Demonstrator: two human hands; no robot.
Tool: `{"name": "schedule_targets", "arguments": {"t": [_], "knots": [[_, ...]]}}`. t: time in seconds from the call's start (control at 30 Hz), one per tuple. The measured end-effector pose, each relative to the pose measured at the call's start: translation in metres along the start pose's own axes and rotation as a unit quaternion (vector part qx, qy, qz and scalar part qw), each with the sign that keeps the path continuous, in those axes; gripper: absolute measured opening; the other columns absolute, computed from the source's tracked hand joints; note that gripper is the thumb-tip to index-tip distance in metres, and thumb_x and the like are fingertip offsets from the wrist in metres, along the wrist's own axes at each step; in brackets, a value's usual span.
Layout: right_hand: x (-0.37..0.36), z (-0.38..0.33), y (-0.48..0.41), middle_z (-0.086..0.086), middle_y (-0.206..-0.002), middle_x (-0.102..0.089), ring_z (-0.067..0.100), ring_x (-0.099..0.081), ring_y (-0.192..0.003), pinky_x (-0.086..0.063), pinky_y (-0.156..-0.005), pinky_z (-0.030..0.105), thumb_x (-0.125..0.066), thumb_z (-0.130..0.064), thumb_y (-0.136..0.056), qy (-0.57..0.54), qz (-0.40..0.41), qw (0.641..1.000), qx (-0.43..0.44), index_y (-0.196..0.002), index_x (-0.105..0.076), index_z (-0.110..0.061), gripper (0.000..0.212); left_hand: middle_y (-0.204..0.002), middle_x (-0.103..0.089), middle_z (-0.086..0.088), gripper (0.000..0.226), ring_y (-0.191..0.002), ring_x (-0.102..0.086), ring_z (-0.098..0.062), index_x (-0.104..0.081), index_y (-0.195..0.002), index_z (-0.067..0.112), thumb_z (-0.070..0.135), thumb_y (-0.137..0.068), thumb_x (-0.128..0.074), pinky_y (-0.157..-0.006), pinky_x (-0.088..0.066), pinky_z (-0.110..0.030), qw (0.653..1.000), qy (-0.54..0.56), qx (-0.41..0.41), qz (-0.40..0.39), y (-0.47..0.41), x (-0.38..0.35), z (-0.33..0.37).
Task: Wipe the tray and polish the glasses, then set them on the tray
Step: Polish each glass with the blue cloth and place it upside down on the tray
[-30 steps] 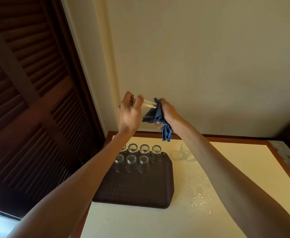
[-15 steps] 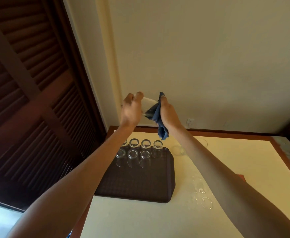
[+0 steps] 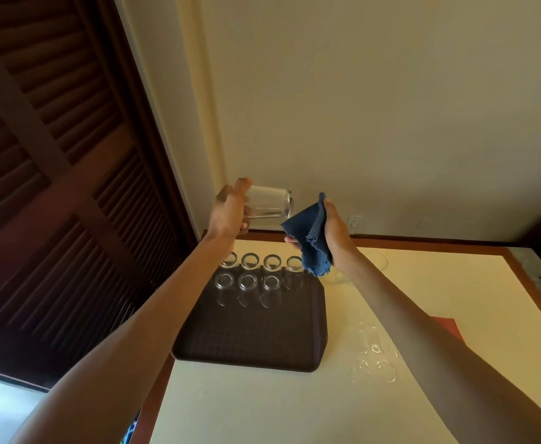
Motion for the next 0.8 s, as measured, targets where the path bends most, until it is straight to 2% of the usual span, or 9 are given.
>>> {"name": "schedule_targets", "arguments": {"t": [0.1,0.17,0.3,0.37,0.43,0.53,0.6,0.7,0.8], "knots": [[0.022,0.022,-0.006,0.022,-0.095,-0.073,0.040,-0.070,-0.088,-0.058,-0.087,0.049,-0.038,-0.060,-0.100,0.039,0.065,0.997,0.000,-0.108,-0.056,-0.007,0.056,-0.081,-0.060,-0.003,0.035,-0.057,-0.049,-0.010,-0.056,-0.096,0.017,0.052,-0.098,-0.059,-0.055,-0.042,-0.027,0.991,-0.111,-0.070,0.001,0.003,0.010,-0.005],[0.035,0.041,-0.012,0.023,-0.107,-0.070,0.042,-0.067,-0.104,-0.050,-0.102,0.056,-0.039,-0.066,-0.096,0.072,0.108,0.991,-0.008,-0.101,-0.060,-0.012,0.058,-0.084,-0.063,0.005,0.033,-0.069,-0.059,-0.010,-0.055,-0.094,0.022,0.054,-0.097,-0.061,-0.065,-0.049,-0.030,0.976,-0.191,-0.099,0.000,0.007,0.015,-0.017],[0.049,0.081,-0.016,0.021,-0.100,-0.070,0.039,-0.068,-0.099,-0.050,-0.101,0.053,-0.034,-0.070,-0.096,0.096,0.133,0.985,-0.050,-0.099,-0.061,-0.010,0.066,-0.090,-0.069,0.011,0.043,-0.090,-0.069,-0.015,-0.060,-0.102,0.022,0.063,-0.091,-0.065,-0.086,-0.059,-0.040,0.944,-0.317,-0.091,-0.016,0.014,0.021,-0.063],[0.050,0.101,-0.018,0.020,-0.096,-0.072,0.038,-0.068,-0.094,-0.050,-0.101,0.055,-0.036,-0.077,-0.088,0.088,0.126,0.986,-0.065,-0.102,-0.062,-0.009,0.074,-0.094,-0.069,0.007,0.048,-0.093,-0.070,-0.021,-0.060,-0.107,0.022,0.065,-0.087,-0.069,-0.087,-0.060,-0.045,0.930,-0.358,-0.083,-0.021,0.016,0.023,-0.089],[0.047,0.116,-0.010,0.023,-0.096,-0.071,0.039,-0.068,-0.089,-0.052,-0.097,0.058,-0.038,-0.074,-0.091,0.058,0.124,0.987,-0.089,-0.102,-0.060,-0.009,0.069,-0.099,-0.068,0.003,0.054,-0.093,-0.068,-0.020,-0.058,-0.116,0.017,0.059,-0.087,-0.073,-0.086,-0.059,-0.041,0.918,-0.389,-0.070,-0.028,0.020,0.024,-0.113],[0.049,0.143,-0.011,0.027,-0.105,-0.069,0.038,-0.069,-0.086,-0.058,-0.081,0.051,-0.043,-0.075,-0.089,0.033,0.131,0.983,-0.121,-0.113,-0.056,-0.008,0.072,-0.108,-0.071,-0.002,0.059,-0.093,-0.068,-0.019,-0.056,-0.122,0.014,0.056,-0.086,-0.077,-0.083,-0.056,-0.035,0.894,-0.439,-0.067,-0.060,0.026,0.021,-0.145],[0.066,0.170,-0.026,0.021,-0.109,-0.070,0.036,-0.070,-0.093,-0.057,-0.088,0.050,-0.048,-0.078,-0.081,0.028,0.152,0.980,-0.126,-0.120,-0.059,-0.012,0.078,-0.116,-0.073,-0.004,0.060,-0.100,-0.072,-0.025,-0.055,-0.126,0.015,0.053,-0.086,-0.079,-0.087,-0.059,-0.039,0.882,-0.460,-0.069,-0.078,0.030,0.021,-0.167],[0.062,0.171,-0.012,0.017,-0.116,-0.069,0.034,-0.067,-0.105,-0.051,-0.102,0.051,-0.045,-0.071,-0.089,0.034,0.161,0.977,-0.132,-0.121,-0.059,-0.014,0.066,-0.119,-0.072,0.000,0.055,-0.104,-0.072,-0.026,-0.054,-0.128,0.021,0.044,-0.085,-0.081,-0.090,-0.060,-0.045,0.868,-0.479,-0.050,-0.117,0.038,0.022,-0.195],[0.059,0.181,-0.006,0.017,-0.115,-0.066,0.034,-0.065,-0.104,-0.054,-0.095,0.047,-0.036,-0.064,-0.100,0.046,0.150,0.974,-0.165,-0.122,-0.055,-0.011,0.061,-0.113,-0.072,0.000,0.054,-0.099,-0.072,-0.024,-0.054,-0.121,0.026,0.044,-0.079,-0.083,-0.084,-0.062,-0.048,0.851,-0.505,-0.064,-0.132,0.039,0.023,-0.218]]}}
Point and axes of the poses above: each hand's wrist, its own y-axis away from the middle knuckle, its own x-axis out of the back of the hand, z = x × y, the point moved 9 cm from there along -y, towards the middle knuckle
